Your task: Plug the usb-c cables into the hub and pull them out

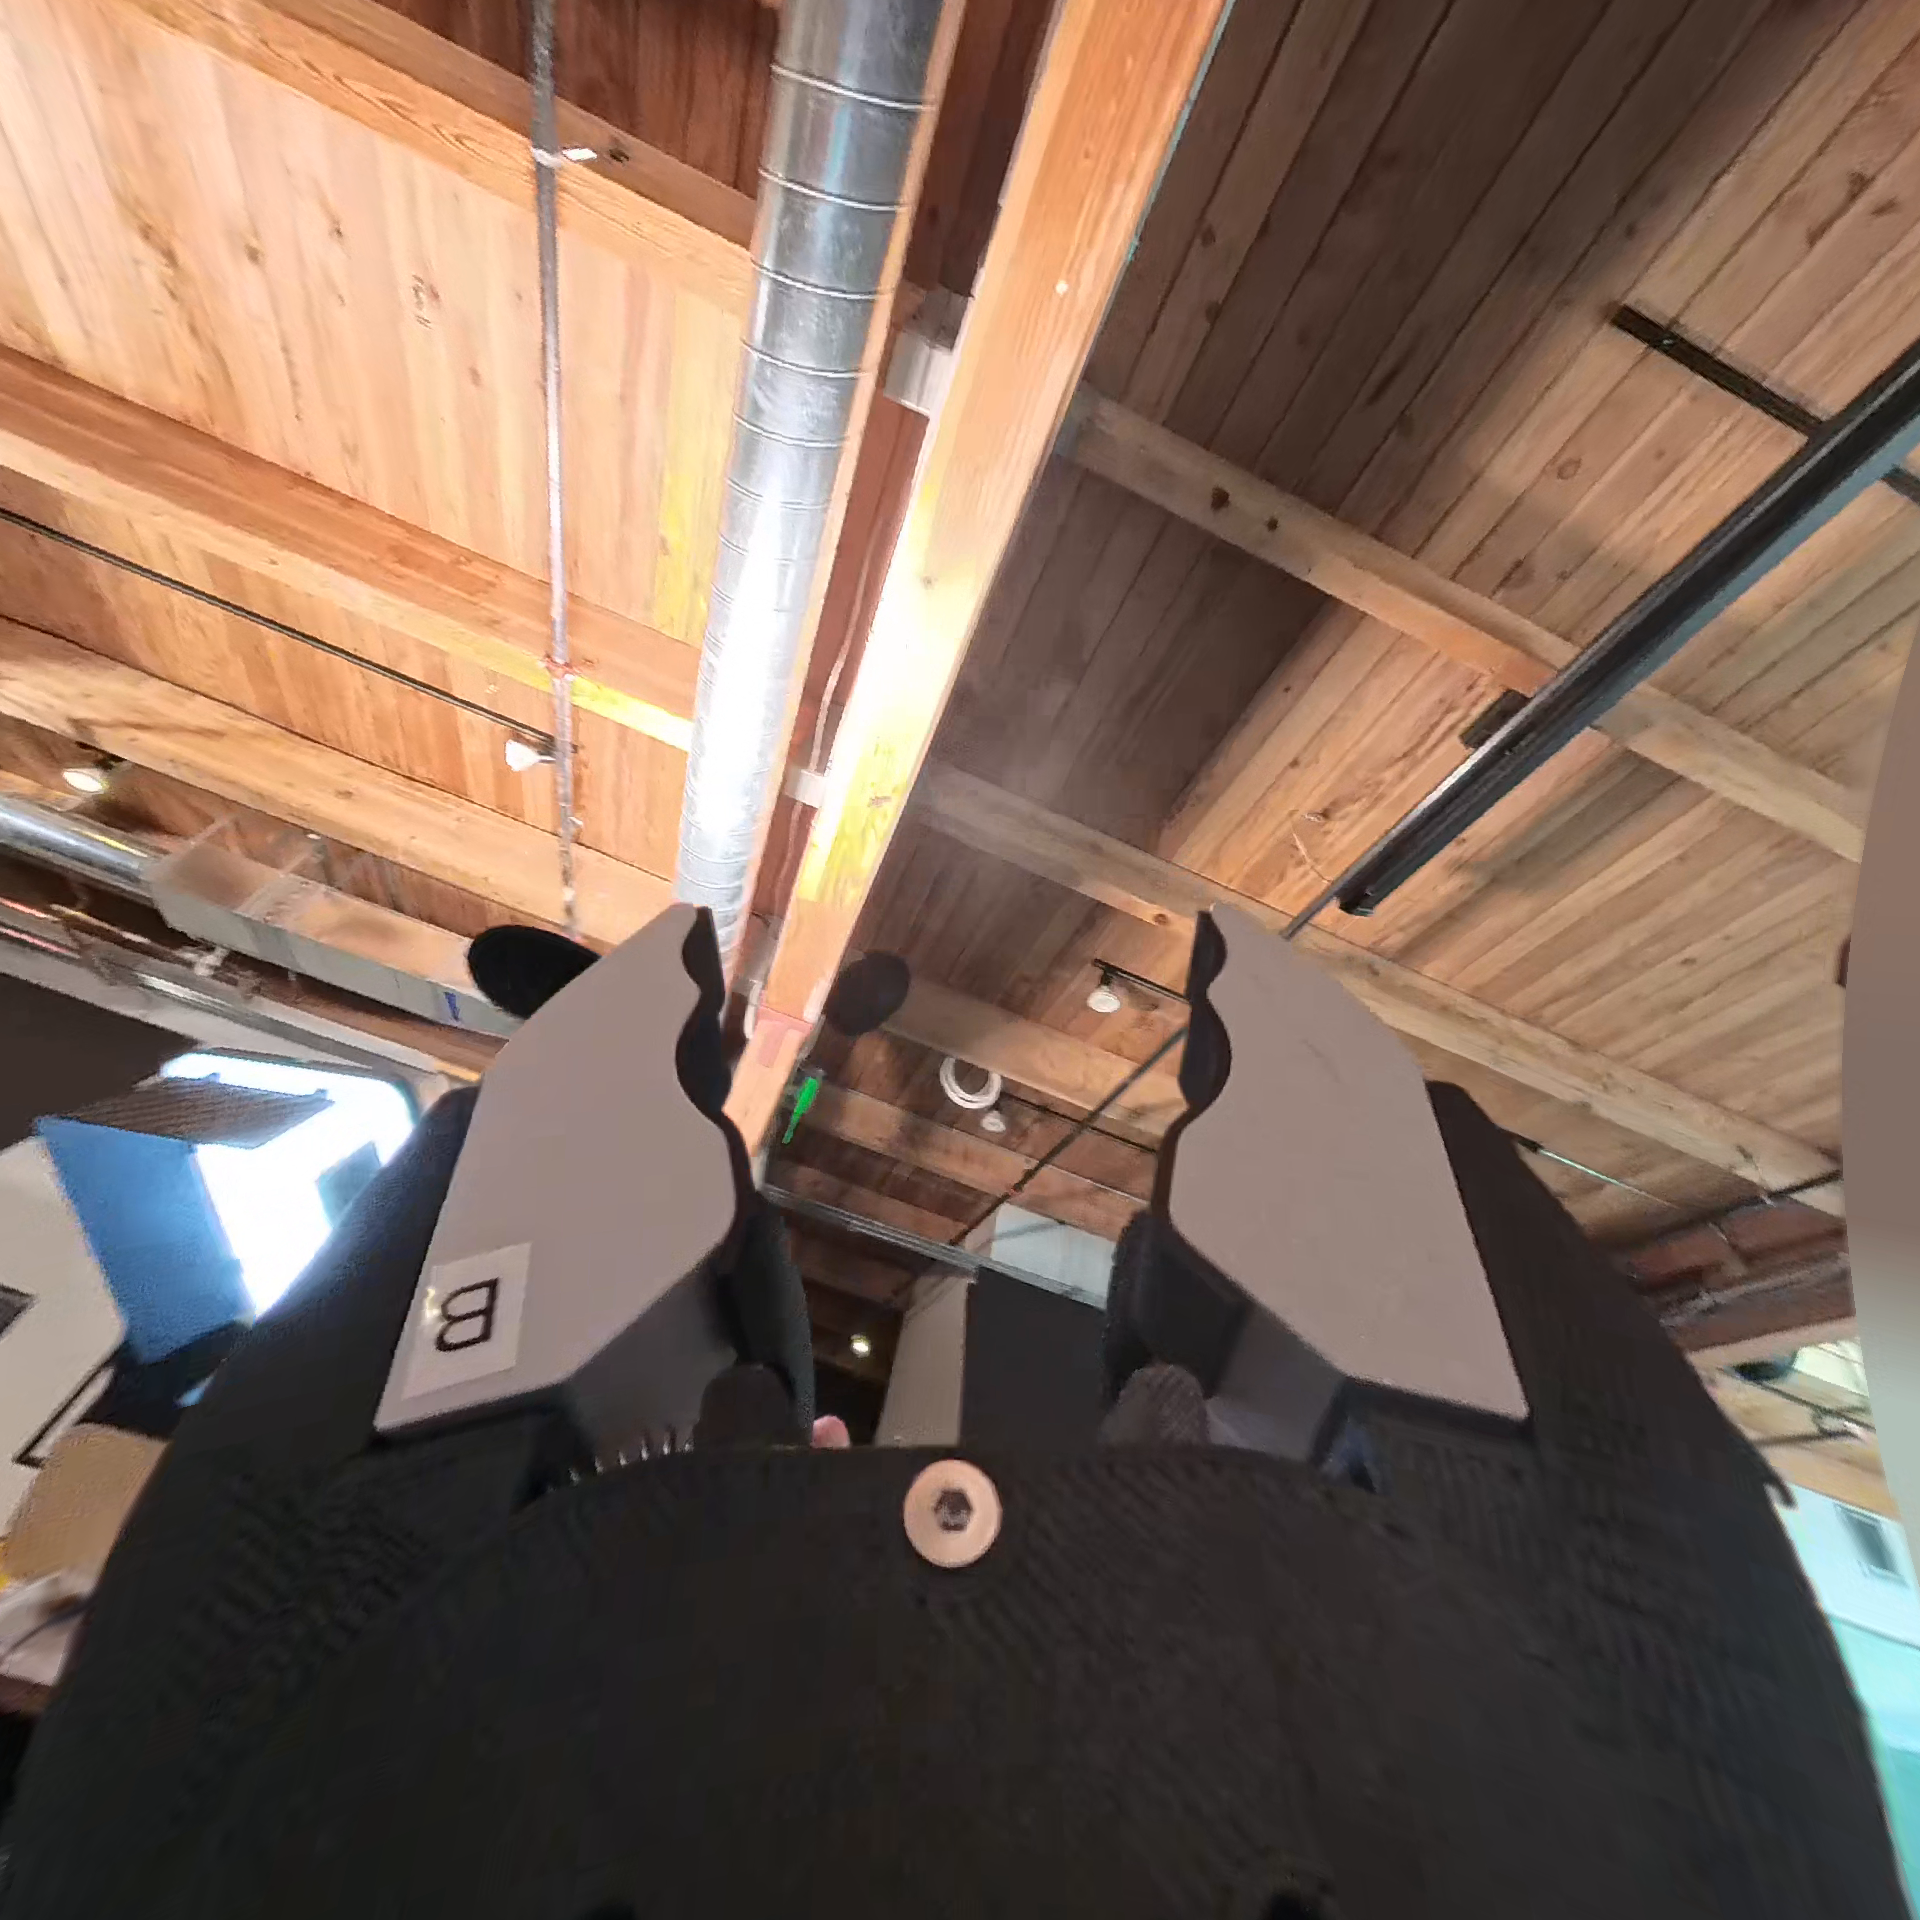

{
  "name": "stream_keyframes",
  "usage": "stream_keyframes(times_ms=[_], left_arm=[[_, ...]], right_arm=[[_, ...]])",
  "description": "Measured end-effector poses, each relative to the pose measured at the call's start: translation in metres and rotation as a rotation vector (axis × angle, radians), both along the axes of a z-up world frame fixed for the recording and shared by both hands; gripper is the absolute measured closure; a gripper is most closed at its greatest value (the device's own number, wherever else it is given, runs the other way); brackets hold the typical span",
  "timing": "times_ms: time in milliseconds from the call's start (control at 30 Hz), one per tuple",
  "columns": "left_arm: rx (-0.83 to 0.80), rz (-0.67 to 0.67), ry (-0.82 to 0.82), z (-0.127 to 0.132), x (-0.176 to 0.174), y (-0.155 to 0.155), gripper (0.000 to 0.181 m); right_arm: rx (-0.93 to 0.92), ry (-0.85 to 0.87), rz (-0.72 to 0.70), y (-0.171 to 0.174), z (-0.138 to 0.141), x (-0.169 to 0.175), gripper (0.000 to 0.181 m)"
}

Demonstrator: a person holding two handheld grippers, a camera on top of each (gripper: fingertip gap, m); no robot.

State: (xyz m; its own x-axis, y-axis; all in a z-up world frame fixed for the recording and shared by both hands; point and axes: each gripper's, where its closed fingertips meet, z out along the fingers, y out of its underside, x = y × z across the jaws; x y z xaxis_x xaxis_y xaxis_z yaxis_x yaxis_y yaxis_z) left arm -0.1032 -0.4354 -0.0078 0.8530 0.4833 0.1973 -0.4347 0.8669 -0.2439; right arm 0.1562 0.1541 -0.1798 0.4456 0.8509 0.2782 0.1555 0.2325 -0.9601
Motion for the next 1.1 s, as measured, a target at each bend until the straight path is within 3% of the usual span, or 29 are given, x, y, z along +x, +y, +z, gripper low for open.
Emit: stream_keyframes(times_ms=[100, 167, 400, 433, 567, 700, 800, 867, 967, 1100], left_arm=[[-0.014, -0.047, 0.045, 0.006, 0.008, 0.016, 0.098], [-0.029, -0.069, 0.06, 0.007, 0.009, 0.024, 0.099], [-0.058, -0.147, 0.066, 0.009, 0.009, 0.039, 0.1], [-0.056, -0.149, 0.073, 0.009, 0.011, 0.04, 0.1], [-0.051, -0.128, 0.089, 0.011, 0.014, 0.041, 0.102], [-0.107, -0.158, 0.1, 0.013, 0.015, 0.053, 0.102], [-0.101, -0.169, 0.103, 0.012, 0.015, 0.055, 0.104], [-0.097, -0.171, 0.103, 0.012, 0.014, 0.056, 0.104], [-0.112, -0.175, 0.103, 0.012, 0.013, 0.058, 0.104], [-0.118, -0.151, 0.102, 0.011, 0.014, 0.057, 0.104]], right_arm=[[-0.09, -0.46, 0.076, -0.02, -0.06, 0.026, 0.137], [-0.124, -0.594, 0.088, -0.028, -0.08, 0.045, 0.135], [-0.178, -0.712, -0.028, 0.003, -0.12, 0.069, 0.158], [-0.166, -0.7, -0.063, 0.011, -0.119, 0.069, 0.168], [-0.22, -0.591, -0.161, 0.038, -0.112, 0.06, 0.173], [-0.264, -0.697, -0.287, 0.065, -0.128, 0.059, 0.177], [-0.379, -0.823, -0.284, 0.064, -0.151, 0.056, 0.179], [-0.384, -0.85, -0.307, 0.069, -0.155, 0.055, 0.175], [-0.355, -0.796, -0.331, 0.075, -0.145, 0.054, 0.135], [-0.221, -0.366, -0.32, 0.076, -0.083, 0.042, 0.102]])
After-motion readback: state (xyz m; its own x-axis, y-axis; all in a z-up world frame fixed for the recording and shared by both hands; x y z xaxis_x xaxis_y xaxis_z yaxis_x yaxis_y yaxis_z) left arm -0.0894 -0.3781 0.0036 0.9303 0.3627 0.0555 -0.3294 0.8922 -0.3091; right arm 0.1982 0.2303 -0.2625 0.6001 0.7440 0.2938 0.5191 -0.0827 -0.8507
